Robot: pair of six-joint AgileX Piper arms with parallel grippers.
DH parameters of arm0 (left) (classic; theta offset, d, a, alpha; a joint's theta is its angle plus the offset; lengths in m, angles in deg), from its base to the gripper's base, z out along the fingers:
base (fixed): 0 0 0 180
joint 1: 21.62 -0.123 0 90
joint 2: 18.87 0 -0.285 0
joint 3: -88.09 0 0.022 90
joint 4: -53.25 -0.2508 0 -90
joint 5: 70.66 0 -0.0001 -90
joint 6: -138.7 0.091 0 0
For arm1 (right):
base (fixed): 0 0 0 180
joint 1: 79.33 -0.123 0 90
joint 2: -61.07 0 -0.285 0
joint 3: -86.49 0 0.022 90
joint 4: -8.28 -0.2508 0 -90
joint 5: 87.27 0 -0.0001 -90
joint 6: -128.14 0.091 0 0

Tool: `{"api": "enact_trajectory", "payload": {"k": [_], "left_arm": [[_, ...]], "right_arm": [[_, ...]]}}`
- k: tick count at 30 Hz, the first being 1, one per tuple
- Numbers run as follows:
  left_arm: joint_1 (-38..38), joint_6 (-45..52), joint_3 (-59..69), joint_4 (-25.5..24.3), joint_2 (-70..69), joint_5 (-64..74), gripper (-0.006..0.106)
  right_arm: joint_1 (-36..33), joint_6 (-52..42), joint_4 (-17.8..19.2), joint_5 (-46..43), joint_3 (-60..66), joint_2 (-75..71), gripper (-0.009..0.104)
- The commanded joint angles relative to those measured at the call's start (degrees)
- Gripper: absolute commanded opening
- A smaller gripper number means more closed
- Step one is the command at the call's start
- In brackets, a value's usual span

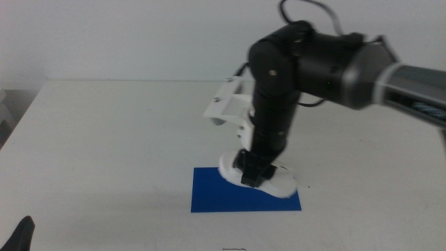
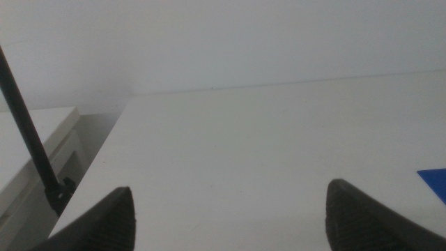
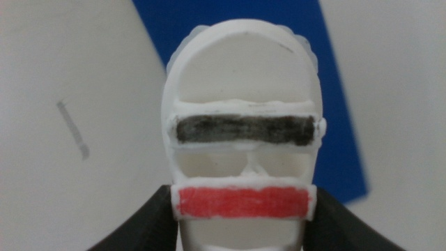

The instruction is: Use one arm to grab the shoe from the table and place it on the mat.

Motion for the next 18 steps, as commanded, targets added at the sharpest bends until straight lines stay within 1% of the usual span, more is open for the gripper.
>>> {"api": "enact_trajectory", "payload": {"k": [1,6,9,12,18], "left_arm": [[0.2,-0.8,-0.2,0.5,-1.1,-4.7,0.094],[0.2,-0.8,-0.2,0.5,-1.1,-4.7,0.094],[0.2,-0.8,-0.2,0.5,-1.1,-4.7,0.094],[0.2,-0.8,-0.2,0.5,-1.1,-4.7,0.094],[0.2,-0.8,-0.2,0.5,-1.1,-4.7,0.094]], "right_arm": [[0.4,-9.1,0.4,4.4,-6.0,0.1,-0.001],[0.5,-22.0,2.0,4.2,-10.7,5.0,-0.001],[0.5,-27.3,1.9,4.1,-10.7,6.3,-0.001],[0.5,-29.8,2.1,3.9,-10.7,7.3,-0.001],[0.5,-29.5,2.3,-0.8,-10.7,8.4,-0.001]]}}
